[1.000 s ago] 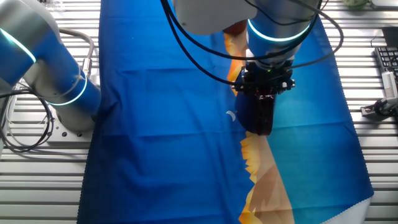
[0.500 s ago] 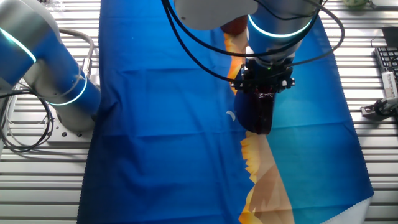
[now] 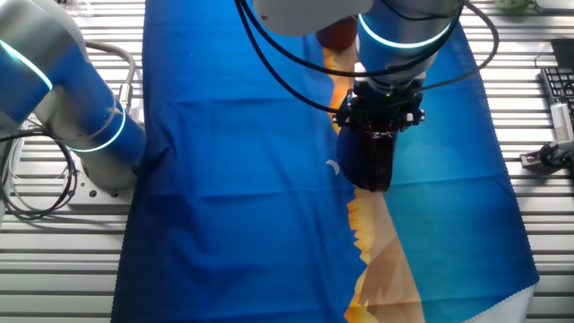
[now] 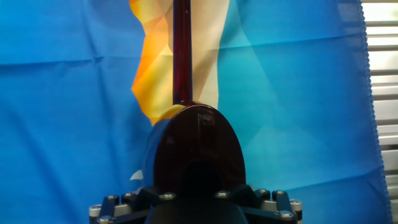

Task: Water the plant

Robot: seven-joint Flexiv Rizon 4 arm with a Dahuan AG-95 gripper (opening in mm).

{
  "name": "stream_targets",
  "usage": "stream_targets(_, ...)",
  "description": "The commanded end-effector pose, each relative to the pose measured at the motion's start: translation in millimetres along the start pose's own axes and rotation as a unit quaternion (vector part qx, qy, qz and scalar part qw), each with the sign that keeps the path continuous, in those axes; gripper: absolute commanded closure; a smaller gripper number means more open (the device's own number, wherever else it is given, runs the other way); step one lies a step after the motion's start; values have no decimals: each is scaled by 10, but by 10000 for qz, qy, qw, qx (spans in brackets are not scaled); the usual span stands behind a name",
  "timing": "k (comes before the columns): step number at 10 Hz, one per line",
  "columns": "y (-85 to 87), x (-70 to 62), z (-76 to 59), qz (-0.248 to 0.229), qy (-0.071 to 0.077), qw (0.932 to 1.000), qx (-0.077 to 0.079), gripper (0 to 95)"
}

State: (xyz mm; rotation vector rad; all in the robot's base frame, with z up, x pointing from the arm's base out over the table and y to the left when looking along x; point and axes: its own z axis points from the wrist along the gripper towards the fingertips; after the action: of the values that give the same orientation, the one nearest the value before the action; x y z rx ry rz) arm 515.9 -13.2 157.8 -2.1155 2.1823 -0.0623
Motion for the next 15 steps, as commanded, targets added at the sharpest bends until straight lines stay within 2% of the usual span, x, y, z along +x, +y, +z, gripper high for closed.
stream_targets(1, -2, -5, 5, -4, 23, 10000, -7, 950)
stream_targets(11, 20, -149, 19, 102, 91, 9999, 8, 950)
stream_targets(15, 46, -257, 47, 203, 116, 9997, 32, 950)
